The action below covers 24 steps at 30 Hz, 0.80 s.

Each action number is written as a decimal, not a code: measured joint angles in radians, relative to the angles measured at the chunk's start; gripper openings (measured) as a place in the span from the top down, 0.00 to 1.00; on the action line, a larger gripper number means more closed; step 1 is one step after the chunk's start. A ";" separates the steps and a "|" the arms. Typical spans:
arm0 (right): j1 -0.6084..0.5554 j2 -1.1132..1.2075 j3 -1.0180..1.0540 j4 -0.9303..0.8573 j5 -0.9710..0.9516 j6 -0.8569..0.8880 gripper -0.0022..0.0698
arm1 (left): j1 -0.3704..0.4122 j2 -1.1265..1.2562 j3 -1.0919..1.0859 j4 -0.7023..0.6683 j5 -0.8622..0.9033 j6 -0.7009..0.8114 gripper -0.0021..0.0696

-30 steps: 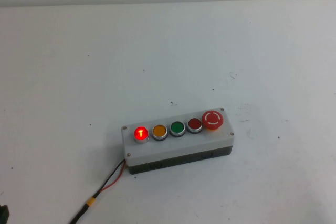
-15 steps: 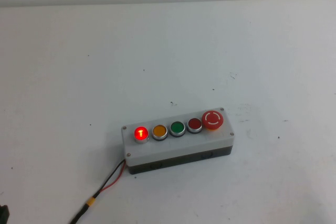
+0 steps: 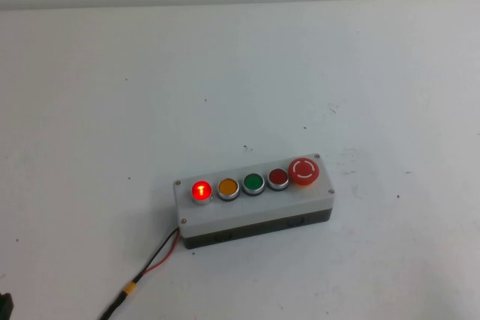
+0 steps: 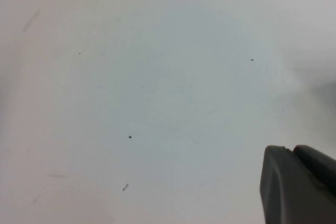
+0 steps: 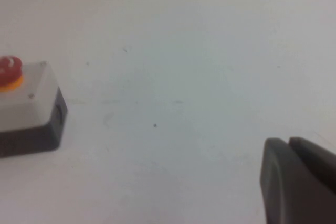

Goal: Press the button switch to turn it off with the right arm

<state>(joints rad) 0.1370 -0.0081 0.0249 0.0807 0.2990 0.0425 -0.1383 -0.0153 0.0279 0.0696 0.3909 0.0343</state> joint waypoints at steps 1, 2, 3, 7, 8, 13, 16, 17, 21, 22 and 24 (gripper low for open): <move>0.000 0.000 0.000 0.032 -0.015 0.000 0.99 | 0.000 0.000 0.000 0.000 0.000 0.000 0.97; 0.000 0.000 0.000 0.070 -0.033 0.000 0.99 | 0.000 0.000 0.000 0.000 0.000 0.000 0.97; 0.000 0.000 0.000 0.113 -0.054 0.000 0.99 | 0.000 0.000 0.000 0.000 0.000 0.000 0.97; 0.000 0.000 0.000 0.326 -0.169 0.000 0.99 | 0.000 0.000 0.000 0.000 0.000 0.000 0.97; 0.000 0.000 0.000 0.390 -0.200 0.000 0.99 | 0.000 0.000 0.000 0.000 0.000 0.000 0.97; 0.000 0.000 0.000 0.554 -0.299 0.007 0.99 | 0.000 0.000 0.000 0.000 0.000 0.000 0.97; 0.000 0.000 -0.002 0.600 -0.255 0.022 0.99 | 0.000 0.000 0.000 0.000 0.000 0.000 0.97; 0.000 0.000 -0.015 0.607 -0.208 0.024 0.99 | 0.000 0.000 0.000 0.000 0.000 0.000 0.97; 0.000 0.057 -0.143 0.604 0.011 0.026 0.99 | 0.000 0.000 0.000 0.000 0.000 0.000 0.97; 0.000 0.094 -0.187 0.593 0.077 0.026 0.99 | 0.000 0.000 0.000 0.000 0.000 0.000 0.97; 0.000 0.177 -0.270 0.557 0.217 0.026 0.99 | 0.000 0.000 0.000 0.000 0.000 0.000 0.97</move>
<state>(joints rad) 0.1370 0.1688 -0.2451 0.6376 0.5159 0.0688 -0.1383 -0.0153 0.0279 0.0696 0.3909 0.0343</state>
